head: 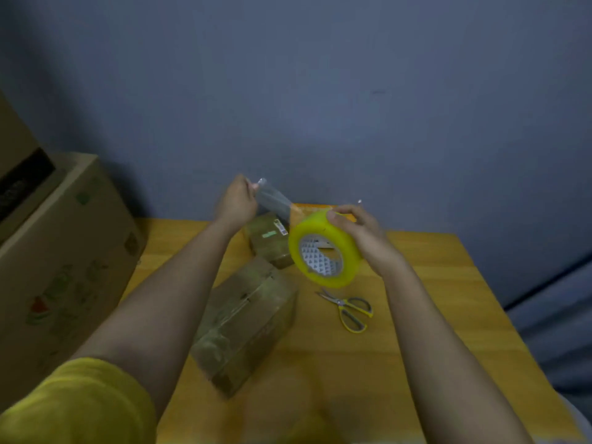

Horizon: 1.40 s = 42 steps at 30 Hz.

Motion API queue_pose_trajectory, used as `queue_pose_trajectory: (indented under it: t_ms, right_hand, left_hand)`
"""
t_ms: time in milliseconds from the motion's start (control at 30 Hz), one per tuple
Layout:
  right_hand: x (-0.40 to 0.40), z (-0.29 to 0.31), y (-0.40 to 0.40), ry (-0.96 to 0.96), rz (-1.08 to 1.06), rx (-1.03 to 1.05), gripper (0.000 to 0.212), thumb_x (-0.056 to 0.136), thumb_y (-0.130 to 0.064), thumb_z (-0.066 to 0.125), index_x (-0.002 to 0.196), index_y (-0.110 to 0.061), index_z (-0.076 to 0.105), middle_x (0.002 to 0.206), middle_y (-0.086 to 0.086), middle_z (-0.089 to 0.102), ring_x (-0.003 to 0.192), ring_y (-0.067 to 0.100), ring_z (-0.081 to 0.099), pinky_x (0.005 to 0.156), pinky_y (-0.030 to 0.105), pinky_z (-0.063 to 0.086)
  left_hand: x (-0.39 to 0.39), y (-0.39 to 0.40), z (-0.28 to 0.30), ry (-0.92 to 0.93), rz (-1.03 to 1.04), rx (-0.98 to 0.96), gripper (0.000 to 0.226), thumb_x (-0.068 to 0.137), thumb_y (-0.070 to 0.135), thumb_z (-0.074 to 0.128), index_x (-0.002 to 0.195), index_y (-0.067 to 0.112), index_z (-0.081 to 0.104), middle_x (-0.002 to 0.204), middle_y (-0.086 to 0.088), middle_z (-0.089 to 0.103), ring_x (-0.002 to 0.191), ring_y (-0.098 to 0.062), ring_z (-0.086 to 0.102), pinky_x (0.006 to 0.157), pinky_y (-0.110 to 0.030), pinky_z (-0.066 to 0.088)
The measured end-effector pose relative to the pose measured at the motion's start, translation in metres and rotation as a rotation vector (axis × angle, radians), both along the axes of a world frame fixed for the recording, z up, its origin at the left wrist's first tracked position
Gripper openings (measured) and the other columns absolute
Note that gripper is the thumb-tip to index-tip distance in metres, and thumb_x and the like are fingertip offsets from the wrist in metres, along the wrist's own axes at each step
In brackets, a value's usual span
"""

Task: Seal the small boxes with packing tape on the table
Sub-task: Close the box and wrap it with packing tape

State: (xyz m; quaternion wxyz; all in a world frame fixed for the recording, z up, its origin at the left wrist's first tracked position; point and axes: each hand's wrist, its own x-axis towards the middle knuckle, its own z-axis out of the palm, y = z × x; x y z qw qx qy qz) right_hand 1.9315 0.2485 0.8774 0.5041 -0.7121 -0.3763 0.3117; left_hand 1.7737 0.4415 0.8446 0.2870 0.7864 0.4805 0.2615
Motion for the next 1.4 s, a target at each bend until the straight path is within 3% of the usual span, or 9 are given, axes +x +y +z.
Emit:
queue_pose_trajectory:
  t_ms: [67, 167, 467, 633, 767, 1100, 1167, 1233, 1400]
  right_hand:
    - [-0.001, -0.005, -0.013, -0.194, -0.024, -0.136, 0.024, 0.085, -0.042, 0.07, 0.095, -0.021, 0.066, 0.087, -0.01, 0.06, 0.074, -0.001, 0.058, 0.064, 0.015, 0.043]
    - [-0.014, -0.024, -0.031, -0.467, 0.007, -0.511, 0.045, 0.079, -0.057, 0.069, 0.094, -0.014, 0.069, 0.103, 0.002, 0.066, 0.097, 0.019, 0.061, 0.082, 0.03, 0.049]
    - [-0.075, -0.082, -0.034, -0.338, -0.046, -0.692, 0.06, 0.074, -0.067, 0.068, 0.098, -0.012, 0.06, 0.115, 0.009, 0.063, 0.103, 0.028, 0.059, 0.083, 0.038, 0.05]
    - [-0.093, -0.102, -0.031, -0.343, -0.105, -0.769, 0.065, 0.075, -0.066, 0.067, 0.096, -0.005, 0.063, 0.082, 0.008, 0.063, 0.093, 0.029, 0.063, 0.072, 0.035, 0.047]
    - [-0.098, -0.112, -0.024, -0.343, -0.172, -0.803, 0.063, 0.072, -0.069, 0.067, 0.095, -0.011, 0.061, 0.098, 0.009, 0.064, 0.096, 0.028, 0.061, 0.076, 0.035, 0.048]
    - [-0.074, -0.117, -0.003, -0.342, -0.12, -0.855, 0.06, 0.074, -0.066, 0.068, 0.084, -0.007, 0.061, 0.077, 0.008, 0.06, 0.08, 0.028, 0.06, 0.065, 0.035, 0.044]
    - [-0.068, -0.128, -0.001, -0.322, -0.114, -0.87, 0.056, 0.072, -0.067, 0.069, 0.072, -0.011, 0.059, 0.07, 0.003, 0.056, 0.079, 0.027, 0.058, 0.063, 0.033, 0.042]
    - [-0.063, -0.142, 0.0, -0.272, -0.109, -0.861, 0.057, 0.072, -0.067, 0.069, 0.08, -0.011, 0.063, 0.082, 0.003, 0.06, 0.09, 0.025, 0.059, 0.072, 0.033, 0.045]
    - [-0.06, -0.163, -0.004, -0.261, -0.106, -0.807, 0.053, 0.073, -0.066, 0.068, 0.09, -0.015, 0.061, 0.098, 0.008, 0.063, 0.1, 0.025, 0.058, 0.082, 0.035, 0.047]
  left_hand:
    - [-0.001, -0.001, -0.005, 0.043, -0.024, -0.014, 0.025, 0.104, 0.025, 0.035, 0.099, 0.002, 0.044, 0.087, -0.017, 0.046, 0.086, -0.037, 0.049, 0.067, -0.039, 0.033]
    - [-0.019, -0.003, -0.023, 0.125, -0.097, 0.002, 0.026, 0.104, 0.027, 0.035, 0.093, 0.004, 0.042, 0.074, -0.007, 0.041, 0.074, -0.034, 0.045, 0.063, -0.037, 0.031]
    - [-0.076, 0.006, -0.1, 0.265, -0.211, -0.142, 0.021, 0.103, 0.027, 0.036, 0.095, 0.009, 0.043, 0.083, -0.006, 0.048, 0.078, -0.027, 0.048, 0.063, -0.034, 0.033]
    - [-0.085, 0.015, -0.124, 0.279, -0.283, -0.226, 0.023, 0.103, 0.023, 0.035, 0.102, 0.004, 0.048, 0.094, -0.013, 0.054, 0.081, -0.027, 0.047, 0.068, -0.036, 0.037]
    - [-0.087, 0.022, -0.129, 0.287, -0.3, -0.256, 0.024, 0.103, 0.025, 0.034, 0.103, 0.005, 0.047, 0.094, -0.01, 0.051, 0.086, -0.03, 0.05, 0.07, -0.036, 0.037]
    - [-0.076, 0.032, -0.138, 0.272, -0.303, -0.315, 0.024, 0.103, 0.029, 0.035, 0.093, 0.009, 0.043, 0.093, -0.014, 0.054, 0.085, -0.032, 0.053, 0.068, -0.036, 0.037]
    - [-0.073, 0.028, -0.148, 0.272, -0.281, -0.389, 0.026, 0.103, 0.028, 0.036, 0.097, 0.006, 0.047, 0.1, -0.017, 0.056, 0.093, -0.034, 0.055, 0.071, -0.034, 0.036]
    - [-0.068, 0.023, -0.157, 0.239, -0.249, -0.528, 0.031, 0.103, 0.028, 0.037, 0.107, 0.002, 0.052, 0.106, -0.016, 0.057, 0.1, -0.032, 0.055, 0.076, -0.033, 0.037]
    - [-0.052, 0.018, -0.151, 0.312, -0.316, -0.786, 0.022, 0.104, 0.022, 0.038, 0.09, 0.013, 0.053, 0.086, -0.006, 0.057, 0.075, -0.018, 0.054, 0.069, -0.031, 0.042]
